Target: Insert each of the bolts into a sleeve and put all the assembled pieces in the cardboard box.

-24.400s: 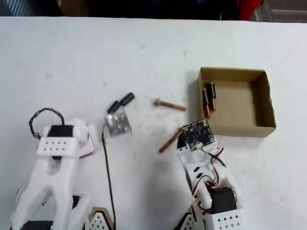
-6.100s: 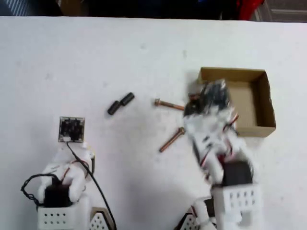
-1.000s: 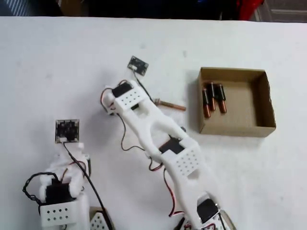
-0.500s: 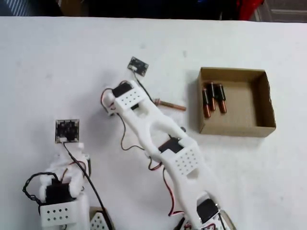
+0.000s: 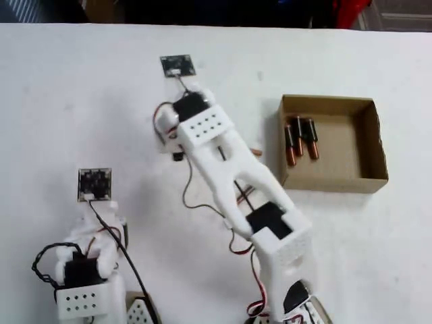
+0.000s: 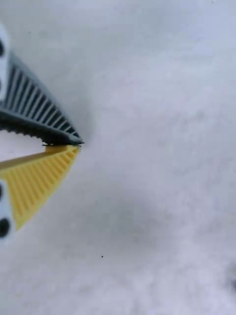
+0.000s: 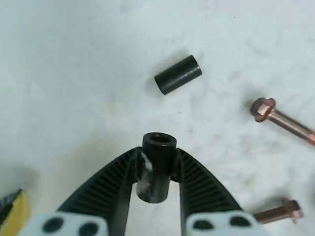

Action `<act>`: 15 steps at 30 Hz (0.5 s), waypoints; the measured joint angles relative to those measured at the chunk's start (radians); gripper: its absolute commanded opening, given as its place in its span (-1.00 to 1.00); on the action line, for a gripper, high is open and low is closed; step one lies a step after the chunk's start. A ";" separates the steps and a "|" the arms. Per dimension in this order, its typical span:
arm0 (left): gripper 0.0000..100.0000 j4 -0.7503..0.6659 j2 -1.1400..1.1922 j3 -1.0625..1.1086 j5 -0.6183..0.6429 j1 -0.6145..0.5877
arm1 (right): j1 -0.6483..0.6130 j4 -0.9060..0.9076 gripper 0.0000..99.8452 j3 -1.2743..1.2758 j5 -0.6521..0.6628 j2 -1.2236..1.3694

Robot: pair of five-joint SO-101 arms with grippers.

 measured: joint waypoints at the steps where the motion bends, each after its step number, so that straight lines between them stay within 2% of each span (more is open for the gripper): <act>1: -0.95 0.000 0.000 0.000 0.000 0.000 | 0.008 0.023 -0.96 0.000 0.061 -0.002; 8: -0.95 0.000 0.000 0.000 0.000 0.000 | 0.021 0.061 -0.97 0.086 0.468 0.051; 15: -0.95 0.000 0.000 0.000 0.000 0.000 | 0.021 -0.011 -0.96 0.107 0.548 0.219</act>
